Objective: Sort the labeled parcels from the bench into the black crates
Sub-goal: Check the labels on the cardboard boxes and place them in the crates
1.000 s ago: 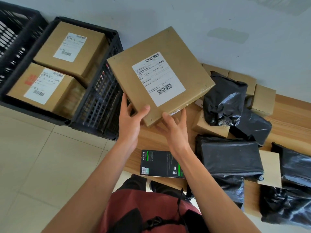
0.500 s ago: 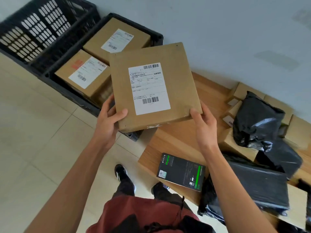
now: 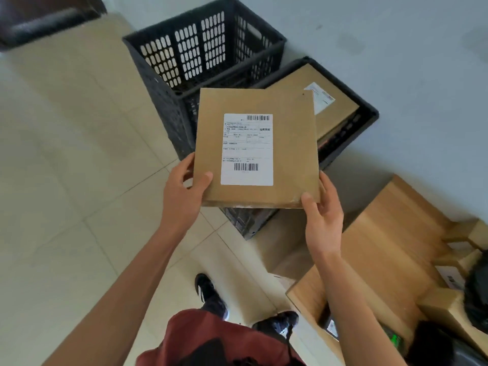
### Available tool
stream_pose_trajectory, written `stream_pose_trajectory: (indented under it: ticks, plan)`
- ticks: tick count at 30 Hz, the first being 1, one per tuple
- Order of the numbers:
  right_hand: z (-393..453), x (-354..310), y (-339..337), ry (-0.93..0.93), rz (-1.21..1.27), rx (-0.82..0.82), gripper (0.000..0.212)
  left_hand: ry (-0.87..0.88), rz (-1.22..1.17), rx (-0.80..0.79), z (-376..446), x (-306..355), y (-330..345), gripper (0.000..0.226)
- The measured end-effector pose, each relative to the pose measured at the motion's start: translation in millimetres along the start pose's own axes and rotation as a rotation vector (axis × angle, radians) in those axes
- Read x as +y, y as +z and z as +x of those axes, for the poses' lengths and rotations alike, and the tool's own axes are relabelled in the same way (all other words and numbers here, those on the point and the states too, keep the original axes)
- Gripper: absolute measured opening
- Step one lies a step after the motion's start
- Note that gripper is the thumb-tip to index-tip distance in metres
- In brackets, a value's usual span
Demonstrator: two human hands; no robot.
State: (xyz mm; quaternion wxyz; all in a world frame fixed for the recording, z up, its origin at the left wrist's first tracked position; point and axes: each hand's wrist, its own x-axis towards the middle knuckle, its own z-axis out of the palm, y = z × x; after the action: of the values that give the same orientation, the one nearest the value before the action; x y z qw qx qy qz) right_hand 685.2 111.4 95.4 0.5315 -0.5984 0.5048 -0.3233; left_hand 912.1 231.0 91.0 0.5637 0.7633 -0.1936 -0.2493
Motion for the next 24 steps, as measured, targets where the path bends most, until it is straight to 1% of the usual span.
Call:
stream_pose_trajectory:
  ticks: [3, 5, 8, 11, 17, 20, 24]
  plan:
    - [0, -20, 53, -0.034, -0.072, -0.005, 0.054, 0.025, -0.025, 0.037, 23, -2, -43, 0.047]
    - [-2, -37, 87, -0.060, -0.095, -0.018, 0.053, 0.049, -0.044, 0.044, 36, -2, -74, 0.050]
    - [-1, -56, 118, -0.085, -0.088, -0.040, 0.054, 0.077, -0.051, 0.036, 48, -2, -101, 0.057]
    - [6, -71, 151, -0.124, -0.125, -0.082, 0.054, 0.094, -0.066, 0.068, 64, -4, -126, 0.061]
    - [41, -77, 203, -0.180, -0.093, -0.138, 0.054, 0.074, -0.033, 0.141, 106, -7, -156, 0.063]
    - [62, -82, 230, -0.144, -0.044, -0.139, 0.050, 0.070, -0.008, 0.151, 141, -3, -162, 0.061]
    - [96, -93, 256, -0.107, -0.013, -0.103, 0.050, 0.071, 0.049, 0.140, 192, 5, -161, 0.054]
